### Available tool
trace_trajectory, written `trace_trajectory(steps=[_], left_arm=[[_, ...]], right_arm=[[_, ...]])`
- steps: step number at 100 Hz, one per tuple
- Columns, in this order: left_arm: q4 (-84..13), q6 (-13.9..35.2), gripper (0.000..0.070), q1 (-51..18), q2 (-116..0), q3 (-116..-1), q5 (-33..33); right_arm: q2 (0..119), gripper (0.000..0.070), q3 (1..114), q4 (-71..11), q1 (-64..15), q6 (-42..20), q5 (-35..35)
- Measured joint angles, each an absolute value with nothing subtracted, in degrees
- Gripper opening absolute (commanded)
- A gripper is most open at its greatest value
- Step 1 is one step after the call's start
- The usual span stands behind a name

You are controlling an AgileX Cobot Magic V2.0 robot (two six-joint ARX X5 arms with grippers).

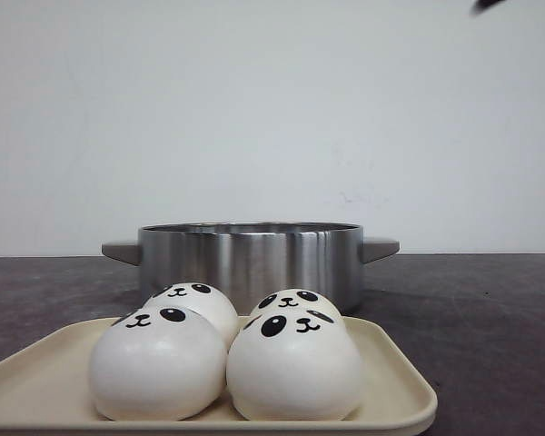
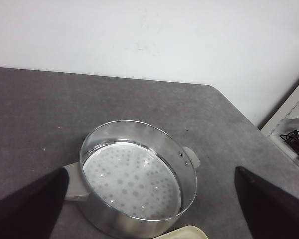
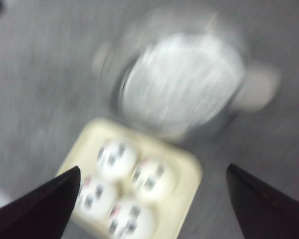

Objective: Steam buns
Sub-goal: 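Lower the right gripper onto the back panda bun nearest it and grasp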

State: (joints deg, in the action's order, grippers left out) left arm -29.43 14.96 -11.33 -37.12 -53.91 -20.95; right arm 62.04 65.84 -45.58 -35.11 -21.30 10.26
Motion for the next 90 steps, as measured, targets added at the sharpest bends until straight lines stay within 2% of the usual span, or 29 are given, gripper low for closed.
trace_trajectory(steps=[27, 57, 81, 84, 90], left_arm=[[-29.4, 15.0, 0.0672, -12.4, -37.1, -53.9, -21.0], [-29.4, 15.0, 0.0672, -13.8, -37.1, -53.9, -21.0], [-29.4, 15.2, 0.0672, -14.9, -37.1, -53.9, -21.0], [-29.4, 15.2, 0.0672, -15.0, -37.1, -53.9, -21.0], [-29.4, 15.2, 0.0672, -15.2, -37.1, -53.9, -21.0]], right_arm=[[78.3, 0.0593, 65.8, -47.9, -43.9, -26.5, 8.8], [92.0, 0.0593, 65.8, -42.1, -45.1, -27.3, 9.0], [97.5, 0.0591, 65.8, -39.2, -45.1, -27.5, 9.0], [98.1, 0.0582, 65.8, -39.2, -45.1, -27.5, 9.0], [99.3, 0.0519, 65.8, -39.3, -45.1, -27.7, 9.1]])
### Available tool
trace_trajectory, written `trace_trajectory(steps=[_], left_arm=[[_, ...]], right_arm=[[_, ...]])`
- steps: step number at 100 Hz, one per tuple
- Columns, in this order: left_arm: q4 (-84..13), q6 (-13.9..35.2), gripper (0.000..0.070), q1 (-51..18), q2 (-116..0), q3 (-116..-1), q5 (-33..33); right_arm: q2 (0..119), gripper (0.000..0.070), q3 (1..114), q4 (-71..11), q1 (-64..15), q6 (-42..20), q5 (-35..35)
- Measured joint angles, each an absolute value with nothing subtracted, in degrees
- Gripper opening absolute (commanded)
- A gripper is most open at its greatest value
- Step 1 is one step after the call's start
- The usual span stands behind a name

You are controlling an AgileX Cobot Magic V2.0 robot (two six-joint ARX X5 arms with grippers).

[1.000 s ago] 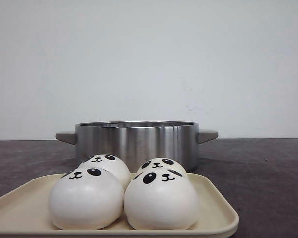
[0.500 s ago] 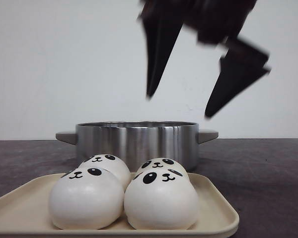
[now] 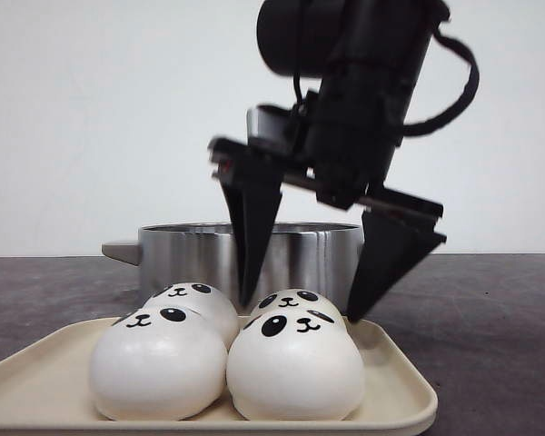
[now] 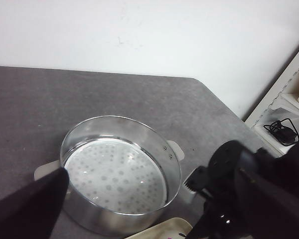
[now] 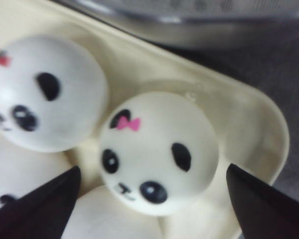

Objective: Steam buns
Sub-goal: 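Lower the right gripper onto the back panda bun nearest it and grasp, then lift the held bun with the right gripper and carry it over the pot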

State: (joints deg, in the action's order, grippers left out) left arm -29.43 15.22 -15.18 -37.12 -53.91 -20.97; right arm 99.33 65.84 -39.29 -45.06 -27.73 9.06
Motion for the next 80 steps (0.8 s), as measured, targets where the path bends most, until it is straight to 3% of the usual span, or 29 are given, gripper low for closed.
trace_trajectory(steps=[15, 27, 34, 42, 80], left_arm=[[-29.4, 15.2, 0.0672, -15.2, -37.1, -53.9, -21.0], [-29.4, 15.4, 0.0672, -15.2, -37.1, -53.9, -21.0], [-29.4, 15.5, 0.0672, -15.2, -37.1, -53.9, -21.0], [-29.4, 15.6, 0.0672, -15.2, -37.1, -53.9, -21.0], [-29.5, 15.6, 0.0671, -15.2, -37.1, -53.9, -21.0]], right_arm=[[101.3, 0.0339, 65.8, -40.1, -45.1, -28.0, 9.1], [101.3, 0.0294, 65.8, -39.7, -45.2, -28.0, 7.8], [101.3, 0.0201, 65.8, -39.7, -45.2, -28.4, 7.6], [101.3, 0.0000, 65.8, -39.7, -45.2, -28.6, 7.5], [96.8, 0.0002, 65.8, -40.1, -46.2, -28.3, 3.7]])
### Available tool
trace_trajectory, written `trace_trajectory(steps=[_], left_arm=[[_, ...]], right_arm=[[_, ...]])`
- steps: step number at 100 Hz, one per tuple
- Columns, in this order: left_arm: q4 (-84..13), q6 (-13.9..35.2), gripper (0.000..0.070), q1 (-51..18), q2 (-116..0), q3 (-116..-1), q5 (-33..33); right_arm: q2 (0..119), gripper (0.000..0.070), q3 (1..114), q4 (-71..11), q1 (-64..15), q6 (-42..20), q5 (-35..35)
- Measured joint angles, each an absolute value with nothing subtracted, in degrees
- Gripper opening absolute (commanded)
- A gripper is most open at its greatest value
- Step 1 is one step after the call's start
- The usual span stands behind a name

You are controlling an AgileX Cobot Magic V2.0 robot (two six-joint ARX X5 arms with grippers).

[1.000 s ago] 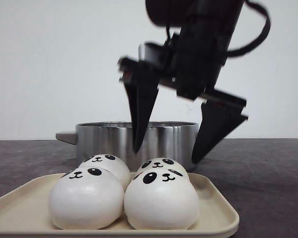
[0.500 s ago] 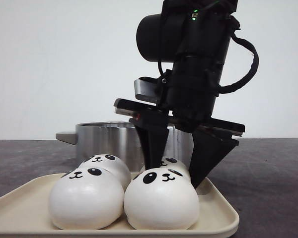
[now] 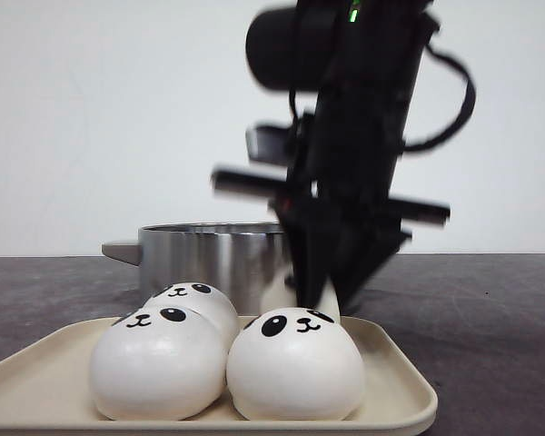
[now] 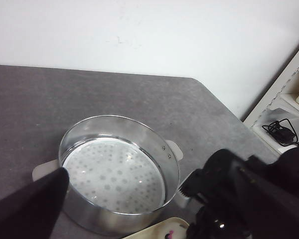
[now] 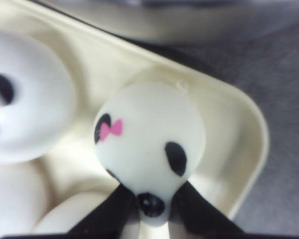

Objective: Steam buns
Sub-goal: 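Lift the held bun with the right gripper and carry it over the pot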

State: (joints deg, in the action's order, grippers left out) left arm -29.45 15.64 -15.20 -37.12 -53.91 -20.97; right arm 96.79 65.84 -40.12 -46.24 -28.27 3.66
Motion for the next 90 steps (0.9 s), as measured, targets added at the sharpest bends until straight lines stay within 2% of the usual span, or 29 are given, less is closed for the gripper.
trace_trajectory(steps=[24, 39, 65, 90], left_arm=[[-29.4, 15.9, 0.0671, -15.2, -37.1, -53.9, -21.0], [-29.4, 16.0, 0.0671, -15.6, -37.1, -53.9, -21.0], [-29.4, 16.1, 0.0671, -16.8, -37.1, -53.9, -20.9], [-29.5, 16.1, 0.0671, -17.8, -37.1, -53.9, -20.9]], right_arm=[[83.1, 0.0002, 71.1, -40.5, -49.0, -27.4, 4.2], [82.3, 0.0002, 79.5, -39.0, -47.0, -26.1, 0.9], [95.1, 0.0002, 94.7, -40.2, -39.3, -21.6, 0.4], [111.1, 0.0002, 97.3, -39.4, -35.7, -20.8, 0.2]])
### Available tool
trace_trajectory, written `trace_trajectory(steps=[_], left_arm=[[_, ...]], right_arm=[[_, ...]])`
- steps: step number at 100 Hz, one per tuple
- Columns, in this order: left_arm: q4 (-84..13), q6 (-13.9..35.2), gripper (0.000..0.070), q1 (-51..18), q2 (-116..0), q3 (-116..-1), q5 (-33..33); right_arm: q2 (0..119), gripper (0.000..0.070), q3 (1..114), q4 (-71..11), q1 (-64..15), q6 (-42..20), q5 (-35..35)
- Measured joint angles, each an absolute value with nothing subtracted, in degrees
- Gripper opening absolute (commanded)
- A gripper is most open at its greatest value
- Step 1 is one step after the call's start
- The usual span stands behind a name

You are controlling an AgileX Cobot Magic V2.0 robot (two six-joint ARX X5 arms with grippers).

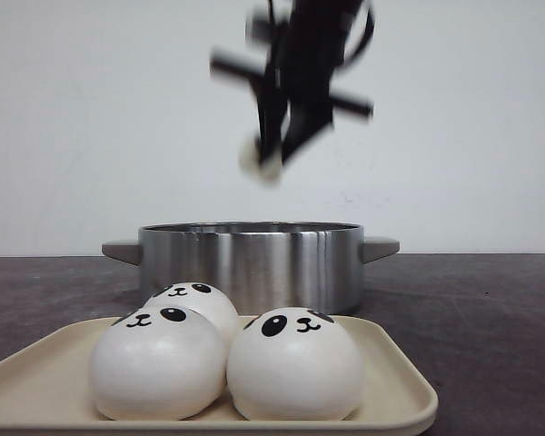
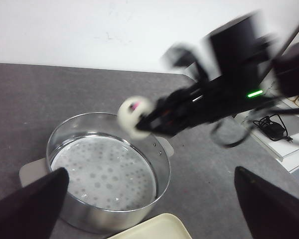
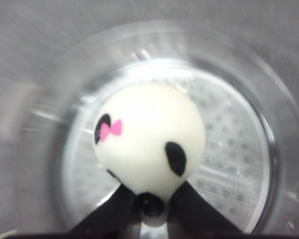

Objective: Steam buns
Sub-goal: 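Lift the held bun with the right gripper and carry it over the pot, then lower the bun into the steel pot, open the right gripper, withdraw, then reach the left gripper down to the back panda bun nearest it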

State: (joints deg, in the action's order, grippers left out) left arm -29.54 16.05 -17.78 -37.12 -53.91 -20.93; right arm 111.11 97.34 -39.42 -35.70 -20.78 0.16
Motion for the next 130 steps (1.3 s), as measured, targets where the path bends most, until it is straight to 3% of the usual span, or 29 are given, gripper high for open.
trace_trajectory(steps=[38, 42, 51, 55, 76, 92, 96, 103, 105, 111, 130], left_arm=[[-29.9, 16.1, 0.0671, -19.7, -37.1, -53.9, -20.9], [-29.9, 16.1, 0.0671, -19.8, -37.1, -53.9, -20.9], [-30.2, 16.1, 0.0671, -20.1, -37.1, -53.9, -20.9], [-30.4, 16.1, 0.0671, -20.2, -37.1, -53.9, -20.9], [-31.1, 16.1, 0.0672, -20.2, -37.1, -53.9, -20.9], [-31.3, 16.1, 0.0667, -20.2, -37.1, -53.9, -20.9], [-31.8, 16.0, 0.0654, -20.2, -37.1, -53.9, -20.9], [-33.3, 16.0, 0.0583, -20.4, -37.1, -53.9, -20.9], [-33.7, 16.0, 0.0558, -20.4, -37.2, -53.9, -20.9], [-35.0, 16.1, 0.0501, -20.4, -37.8, -53.9, -20.9], [-39.8, 16.8, 0.0503, -21.9, -42.7, -53.9, -20.9]], right_arm=[[119.2, 0.0017, 97.3, -37.9, -33.7, -20.9, -1.5], [119.2, 0.0064, 97.3, -37.6, -33.6, -21.1, -1.5], [119.2, 0.0280, 97.3, -37.5, -33.2, -21.4, -1.5], [119.2, 0.0340, 97.3, -37.7, -33.0, -21.5, -1.5], [119.2, 0.0421, 97.3, -40.3, -32.3, -23.1, -1.5], [119.2, 0.0401, 97.9, -41.0, -32.2, -23.5, -1.5], [119.2, 0.0316, 99.0, -42.5, -32.2, -23.5, -1.3], [119.0, 0.0044, 102.1, -45.6, -32.3, -23.4, -1.3], [118.8, 0.0000, 103.1, -46.3, -32.3, -23.2, -1.3], [117.3, 0.0008, 105.5, -48.6, -32.4, -22.0, -1.4], [104.2, 0.0007, 109.9, -50.1, -35.6, -17.6, -3.3]])
